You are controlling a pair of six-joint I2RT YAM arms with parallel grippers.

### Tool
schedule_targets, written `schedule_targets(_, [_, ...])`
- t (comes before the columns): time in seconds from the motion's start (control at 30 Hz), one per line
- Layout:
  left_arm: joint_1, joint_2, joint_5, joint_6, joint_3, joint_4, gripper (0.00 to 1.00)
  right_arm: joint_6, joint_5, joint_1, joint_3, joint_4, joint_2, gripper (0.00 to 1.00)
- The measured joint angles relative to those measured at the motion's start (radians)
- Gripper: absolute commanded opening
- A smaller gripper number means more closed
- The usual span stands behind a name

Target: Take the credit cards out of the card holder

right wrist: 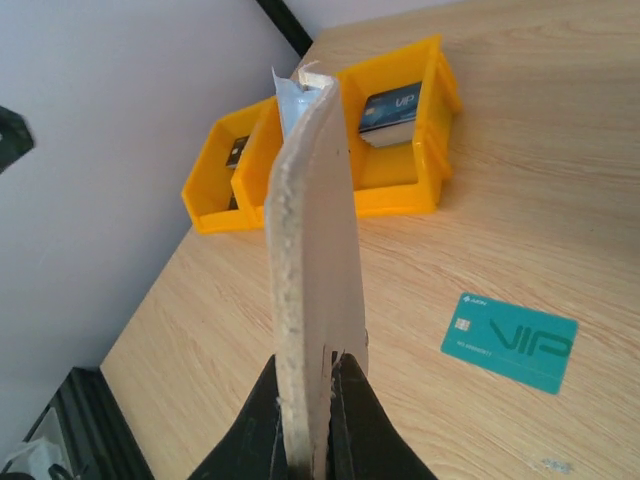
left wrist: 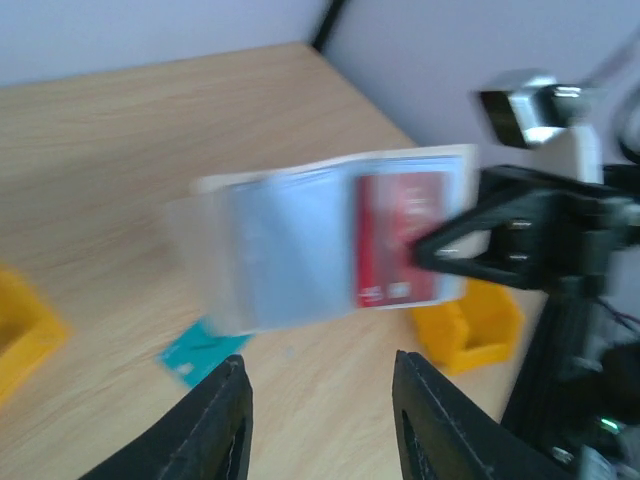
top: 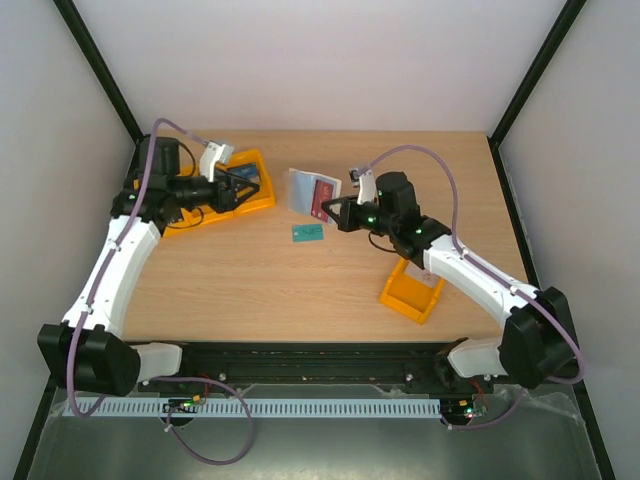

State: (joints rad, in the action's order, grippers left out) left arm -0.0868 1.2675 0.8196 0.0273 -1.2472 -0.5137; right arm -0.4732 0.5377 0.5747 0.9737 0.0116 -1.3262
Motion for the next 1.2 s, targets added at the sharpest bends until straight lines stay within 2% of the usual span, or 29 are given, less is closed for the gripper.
schedule_targets(0.1, [-0.080, 0.000, 0.093, -0.005, 0.002, 0.010, 0.34, -0.006, 0.031, 0.011, 0.000, 0.008, -0.016, 0.02])
schedule_targets(0.27, [-0.194, 0.021, 0.213, -0.060, 0.039, 0.053, 0.34, -0.025, 0.165, 0.040, 0.000, 0.090, -0.037, 0.02])
schedule_targets(0.5, [-0.201, 0.070, 0.236, -0.141, 0.063, 0.120, 0.32, -0.053, 0.314, 0.057, -0.002, 0.217, -0.037, 0.01])
schedule_targets(1.0, [-0.165, 0.051, 0.244, -0.151, 0.085, 0.134, 0.35, -0.096, 0.419, 0.055, -0.033, 0.332, -0.017, 0.02])
schedule_targets(1.2, [-0.161, 0.042, 0.281, -0.145, 0.090, 0.136, 0.15, -0.112, 0.435, 0.054, -0.034, 0.357, -0.014, 0.02])
